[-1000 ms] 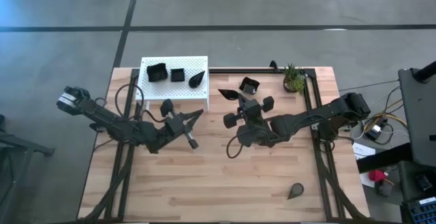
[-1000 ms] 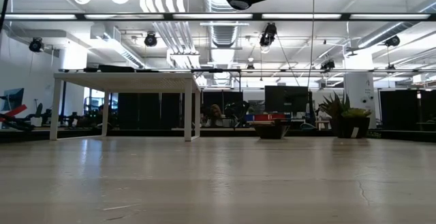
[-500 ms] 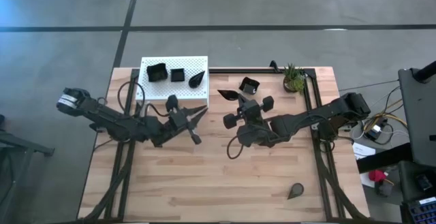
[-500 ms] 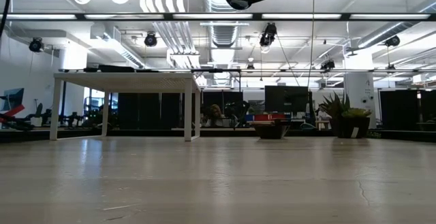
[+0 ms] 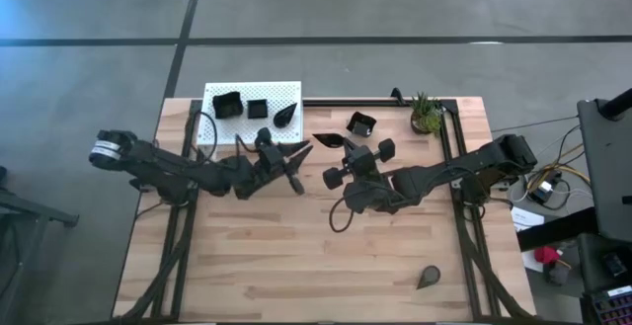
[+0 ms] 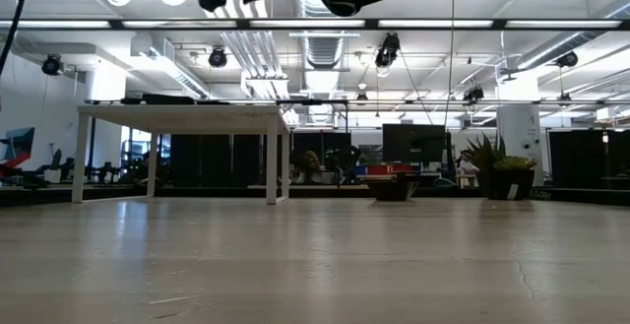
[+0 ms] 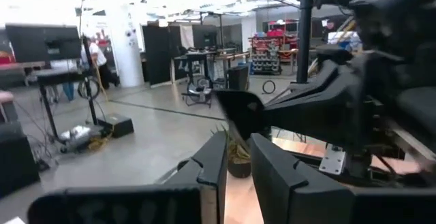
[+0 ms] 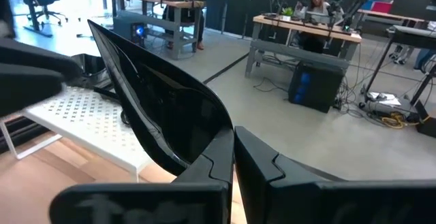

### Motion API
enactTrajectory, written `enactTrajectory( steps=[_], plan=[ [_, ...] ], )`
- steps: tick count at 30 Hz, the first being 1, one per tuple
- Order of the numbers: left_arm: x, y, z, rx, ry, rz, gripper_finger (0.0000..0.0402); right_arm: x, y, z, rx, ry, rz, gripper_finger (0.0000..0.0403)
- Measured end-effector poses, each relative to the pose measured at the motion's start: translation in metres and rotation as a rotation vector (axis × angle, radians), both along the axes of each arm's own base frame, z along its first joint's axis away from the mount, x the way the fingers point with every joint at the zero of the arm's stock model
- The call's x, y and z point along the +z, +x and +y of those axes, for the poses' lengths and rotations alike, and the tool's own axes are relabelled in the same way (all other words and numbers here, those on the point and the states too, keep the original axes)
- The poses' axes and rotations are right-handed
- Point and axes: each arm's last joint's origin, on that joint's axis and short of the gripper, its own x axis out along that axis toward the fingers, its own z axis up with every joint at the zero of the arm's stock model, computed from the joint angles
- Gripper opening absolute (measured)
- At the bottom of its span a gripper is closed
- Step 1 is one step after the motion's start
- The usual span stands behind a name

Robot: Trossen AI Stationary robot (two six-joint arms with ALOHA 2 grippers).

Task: Pick & Place Mini shaped plates
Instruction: Stack the drop shaped plate on top of the other drop shaped plate on the shelf

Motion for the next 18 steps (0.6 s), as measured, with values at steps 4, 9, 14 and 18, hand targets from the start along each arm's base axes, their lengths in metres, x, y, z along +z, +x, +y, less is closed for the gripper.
enactTrajectory(
  steps=[4,9,14,18],
  plan=[
    [-0.007,0.007,0.010,-0.010,-0.047,-0.012,0.0060,0.000,0.000,0.000,0.001,-0.001,0.004,0.0008],
    [-0.007,0.017,0.018,-0.061,-0.046,-0.020,0.0060,0.000,0.000,0.000,0.004,-0.003,0.010,0.0008],
    [-0.006,0.024,0.021,-0.049,-0.048,-0.021,0.0060,0.000,0.000,0.000,0.005,-0.008,0.020,0.0008],
    [-0.003,0.028,0.021,-0.049,-0.048,-0.028,0.0060,0.000,0.000,0.000,0.006,-0.011,0.027,0.0008]
  ],
)
